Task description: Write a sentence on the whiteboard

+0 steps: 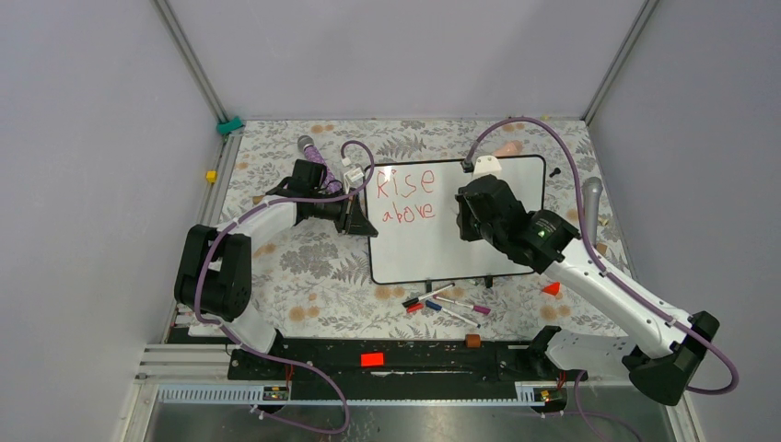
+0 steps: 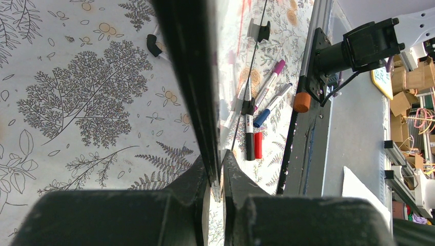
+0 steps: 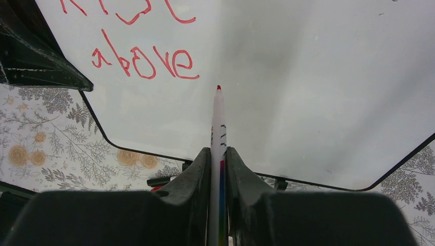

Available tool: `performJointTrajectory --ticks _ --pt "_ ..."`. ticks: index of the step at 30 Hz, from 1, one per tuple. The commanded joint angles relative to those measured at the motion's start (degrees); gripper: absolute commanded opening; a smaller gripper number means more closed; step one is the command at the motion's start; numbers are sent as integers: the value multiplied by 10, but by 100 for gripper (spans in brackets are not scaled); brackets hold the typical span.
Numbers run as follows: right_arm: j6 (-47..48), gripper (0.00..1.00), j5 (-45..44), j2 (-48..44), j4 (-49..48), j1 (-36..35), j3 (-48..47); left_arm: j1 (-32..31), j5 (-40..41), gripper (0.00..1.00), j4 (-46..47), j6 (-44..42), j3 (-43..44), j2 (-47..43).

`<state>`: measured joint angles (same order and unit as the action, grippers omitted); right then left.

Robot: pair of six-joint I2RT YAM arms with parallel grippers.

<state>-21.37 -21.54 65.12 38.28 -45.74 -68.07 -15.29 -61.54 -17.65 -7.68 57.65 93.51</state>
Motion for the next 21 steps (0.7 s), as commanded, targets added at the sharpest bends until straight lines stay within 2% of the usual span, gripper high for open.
performJointTrajectory --ticks 1,8,21 --pt "-1 0 -17 -7 -3 4 -6 -8 73 0 -51 -53 -1 13" --pt "11 0 -79 12 15 5 -30 -8 76 0 -51 -54 -1 11" --pt "28 0 -48 63 15 7 -74 -7 78 0 -53 -56 -2 10"
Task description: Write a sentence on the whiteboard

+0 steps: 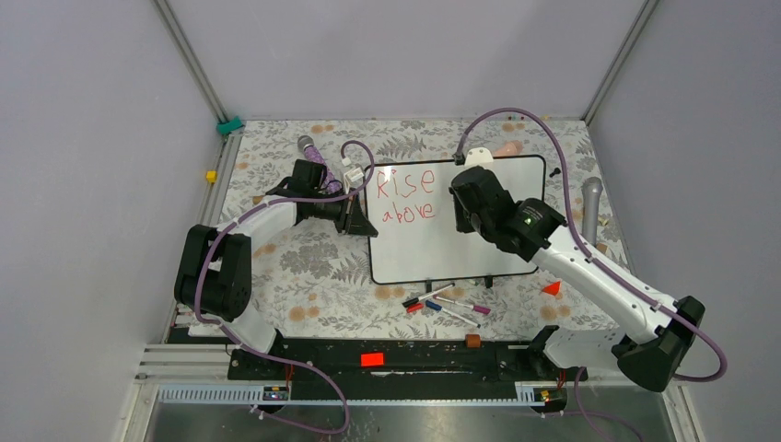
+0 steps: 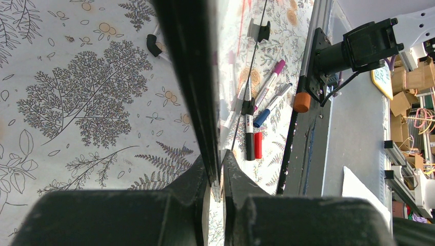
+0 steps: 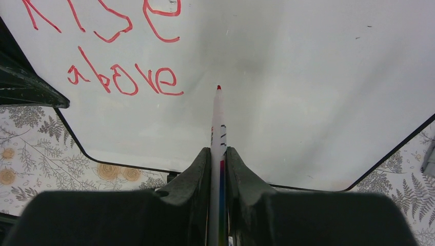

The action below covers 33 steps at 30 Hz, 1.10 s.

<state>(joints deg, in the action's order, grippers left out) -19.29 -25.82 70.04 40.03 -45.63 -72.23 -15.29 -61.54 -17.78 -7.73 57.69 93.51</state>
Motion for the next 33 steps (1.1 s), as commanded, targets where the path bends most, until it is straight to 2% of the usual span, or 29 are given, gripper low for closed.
performJointTrajectory --ticks 1,12,17,33 --pt "8 0 -7 16 -2 7 -34 -8 78 0 -52 -55 -3 11" --pt "-13 0 43 14 -1 38 -20 -7 82 0 -54 -57 -2 13" --pt "-18 0 37 10 -3 38 3 -8 84 0 -56 -58 -1 14" --pt "1 0 40 60 -22 58 -41 -8 85 0 -57 -59 -3 10"
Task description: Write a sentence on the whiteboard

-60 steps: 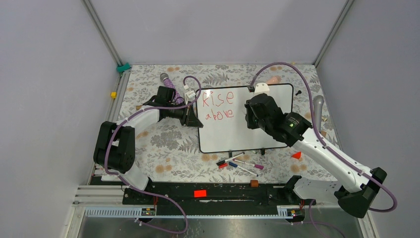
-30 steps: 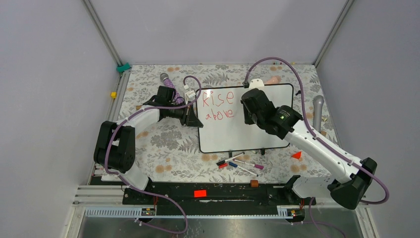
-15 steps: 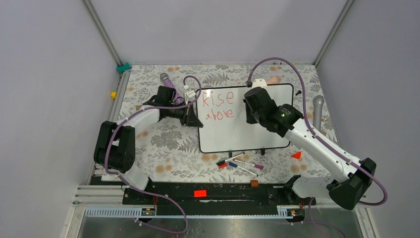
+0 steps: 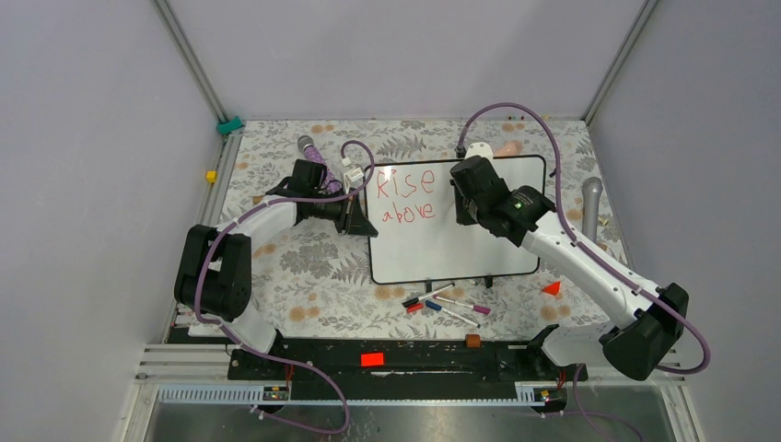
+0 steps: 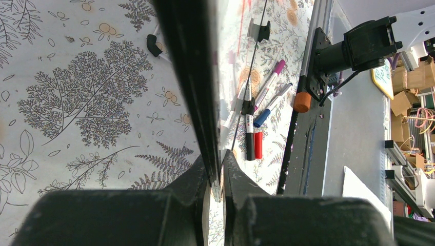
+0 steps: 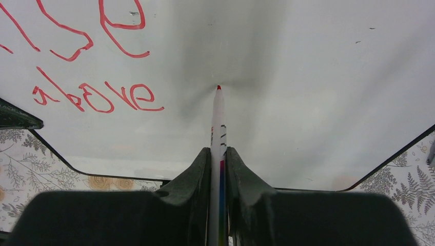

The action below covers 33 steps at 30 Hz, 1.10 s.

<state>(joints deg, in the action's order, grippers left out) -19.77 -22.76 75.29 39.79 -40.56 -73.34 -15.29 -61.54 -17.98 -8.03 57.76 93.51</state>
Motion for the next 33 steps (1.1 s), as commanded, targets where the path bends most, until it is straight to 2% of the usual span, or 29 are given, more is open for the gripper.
performJointTrajectory --ticks 1,8,26,33 --pt "6 0 9 8 -22 8 -30 -8 85 0 -55 -56 -4 9" --pt "6 0 7 20 -25 13 -22 -8 83 0 -55 -56 -4 9" --pt "-14 0 25 -37 -9 16 11 -8 79 0 -53 -55 -3 9" --pt "-17 0 29 -24 -3 16 17 -7 78 0 -53 -55 -3 6"
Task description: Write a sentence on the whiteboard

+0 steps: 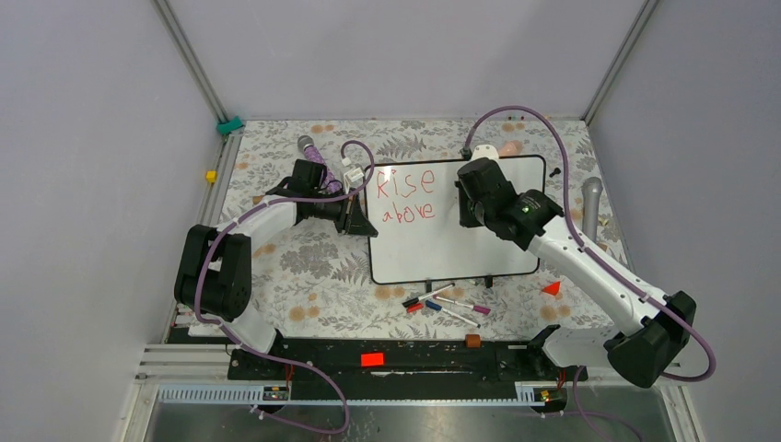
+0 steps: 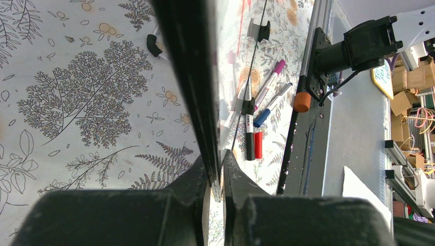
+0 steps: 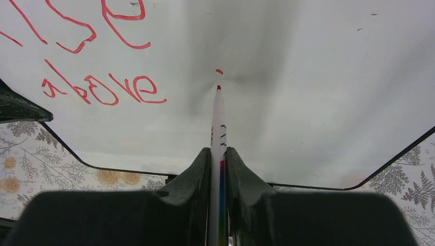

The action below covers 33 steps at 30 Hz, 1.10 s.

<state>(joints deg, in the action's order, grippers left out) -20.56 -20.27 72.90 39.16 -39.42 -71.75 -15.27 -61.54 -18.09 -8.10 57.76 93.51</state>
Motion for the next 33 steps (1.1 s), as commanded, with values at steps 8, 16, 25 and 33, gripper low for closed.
performJointTrajectory --ticks 8,16,25,33 --pt "-5 0 -3 25 3 4 -7 -8 78 0 -52 -54 -5 3" --pt "-29 0 16 12 4 4 34 -8 78 0 -51 -54 -5 2" --pt "-48 0 19 -15 4 5 59 -7 76 0 -51 -53 -5 3" --pt "-23 0 -10 -30 11 6 13 -7 78 0 -52 -53 -6 -1"
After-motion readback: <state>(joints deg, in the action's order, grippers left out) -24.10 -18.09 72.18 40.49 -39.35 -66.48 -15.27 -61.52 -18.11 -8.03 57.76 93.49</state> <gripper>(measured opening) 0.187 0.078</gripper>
